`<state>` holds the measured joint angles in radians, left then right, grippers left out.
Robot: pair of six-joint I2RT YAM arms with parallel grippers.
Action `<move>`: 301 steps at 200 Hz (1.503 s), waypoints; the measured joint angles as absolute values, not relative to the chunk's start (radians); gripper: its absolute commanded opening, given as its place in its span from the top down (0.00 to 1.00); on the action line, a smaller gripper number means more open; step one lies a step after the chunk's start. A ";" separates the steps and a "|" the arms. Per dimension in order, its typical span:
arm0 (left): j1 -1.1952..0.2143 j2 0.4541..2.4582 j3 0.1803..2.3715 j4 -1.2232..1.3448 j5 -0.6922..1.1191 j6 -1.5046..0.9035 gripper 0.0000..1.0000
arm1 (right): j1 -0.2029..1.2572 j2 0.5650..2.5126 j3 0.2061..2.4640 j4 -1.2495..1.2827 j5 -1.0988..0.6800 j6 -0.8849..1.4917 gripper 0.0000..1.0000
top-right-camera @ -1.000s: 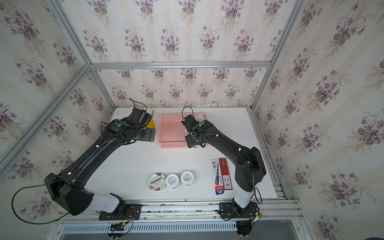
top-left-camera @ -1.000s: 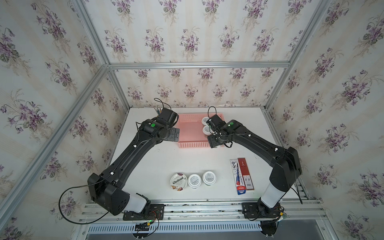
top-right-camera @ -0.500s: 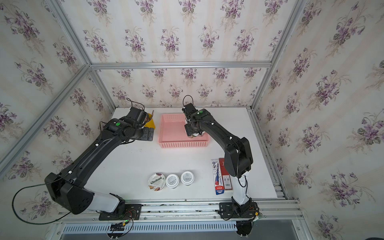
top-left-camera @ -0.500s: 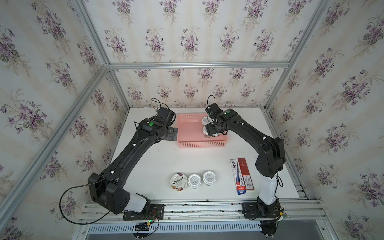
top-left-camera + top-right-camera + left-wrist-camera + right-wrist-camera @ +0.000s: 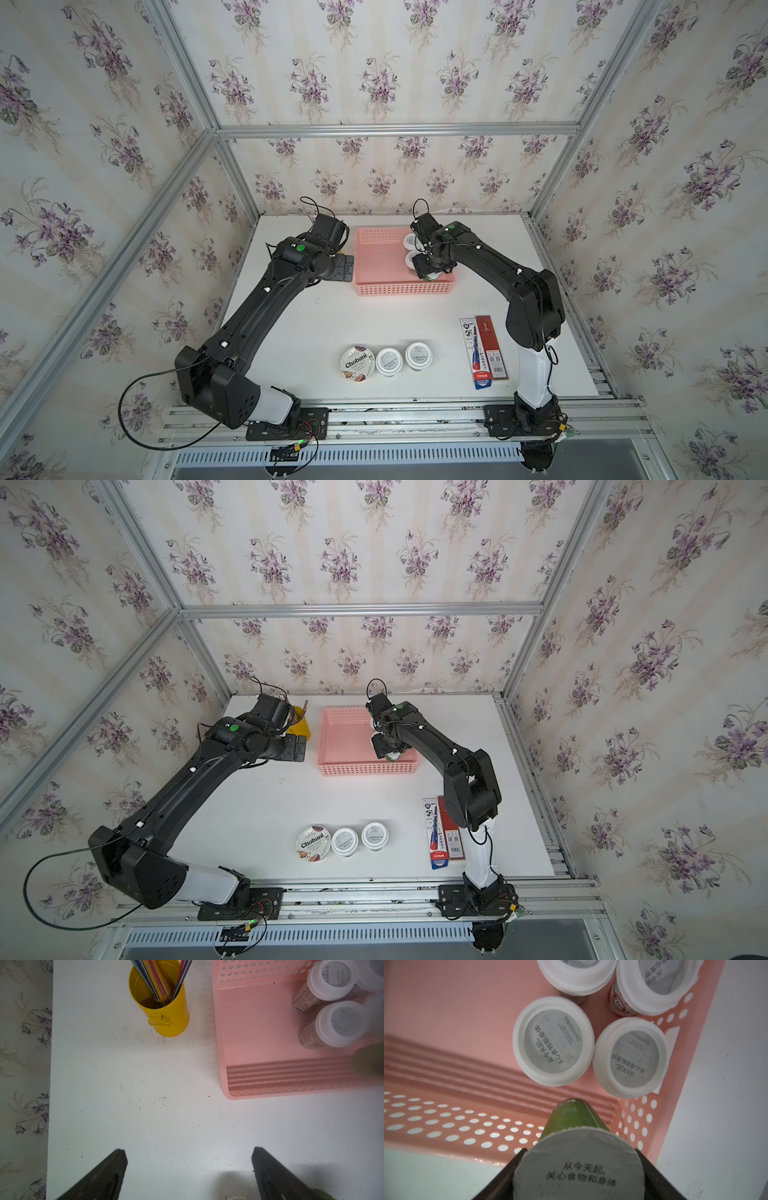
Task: Put the yogurt in the basket
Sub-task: Place the yogurt in the basket.
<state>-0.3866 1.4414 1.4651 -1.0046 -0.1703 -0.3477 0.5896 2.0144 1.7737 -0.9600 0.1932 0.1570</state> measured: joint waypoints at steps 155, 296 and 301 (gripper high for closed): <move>-0.379 1.451 1.464 -1.005 -0.167 -0.348 0.01 | 0.553 2.067 1.737 -0.909 0.196 0.149 0.23; -0.367 1.454 1.464 -1.005 -0.157 -0.348 0.01 | 0.553 2.084 1.739 -0.891 0.198 0.149 0.23; -0.367 1.454 1.464 -1.004 -0.157 -0.348 0.01 | 0.553 2.084 1.740 -0.890 0.198 0.149 0.23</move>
<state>-0.3668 1.4536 1.4639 -1.0042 -0.1566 -0.3481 0.5533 2.0842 1.7397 -0.8898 0.1978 0.1490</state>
